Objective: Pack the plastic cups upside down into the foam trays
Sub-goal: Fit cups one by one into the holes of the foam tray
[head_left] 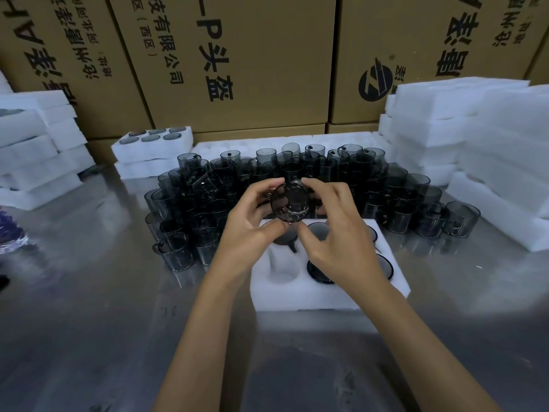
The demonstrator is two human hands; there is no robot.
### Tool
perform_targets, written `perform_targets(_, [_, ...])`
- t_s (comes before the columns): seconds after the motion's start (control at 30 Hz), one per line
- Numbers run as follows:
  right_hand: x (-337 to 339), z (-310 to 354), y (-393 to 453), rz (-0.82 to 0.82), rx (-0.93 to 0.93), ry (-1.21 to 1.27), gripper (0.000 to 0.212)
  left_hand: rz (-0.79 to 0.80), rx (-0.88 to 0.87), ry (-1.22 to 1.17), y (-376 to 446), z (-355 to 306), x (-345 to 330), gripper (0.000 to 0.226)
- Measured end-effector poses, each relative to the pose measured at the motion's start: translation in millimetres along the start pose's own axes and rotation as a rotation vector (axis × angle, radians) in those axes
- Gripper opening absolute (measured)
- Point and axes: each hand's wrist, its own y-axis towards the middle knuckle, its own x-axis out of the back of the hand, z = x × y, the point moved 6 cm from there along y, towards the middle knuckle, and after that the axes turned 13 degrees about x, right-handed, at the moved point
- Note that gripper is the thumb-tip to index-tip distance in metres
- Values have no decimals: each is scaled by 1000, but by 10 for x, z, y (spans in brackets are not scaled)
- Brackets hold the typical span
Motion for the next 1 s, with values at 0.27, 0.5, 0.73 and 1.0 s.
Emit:
perform_targets(0.27, [0,18,-175,2,-120,-60,53,156,134,71,-50,21,-30,47])
perform_targets(0.5, [-88,129,-198,211,0,-129,54,-114,219,309,5,135,152,10])
perform_targets(0.73, [-214,125,-237,366,91,-205,69,-164,262,546,22,220,225,22])
perform_targets(1.0, [-168,105,-251,322,-5,-108,62,-195,254,710,24,271,265,29])
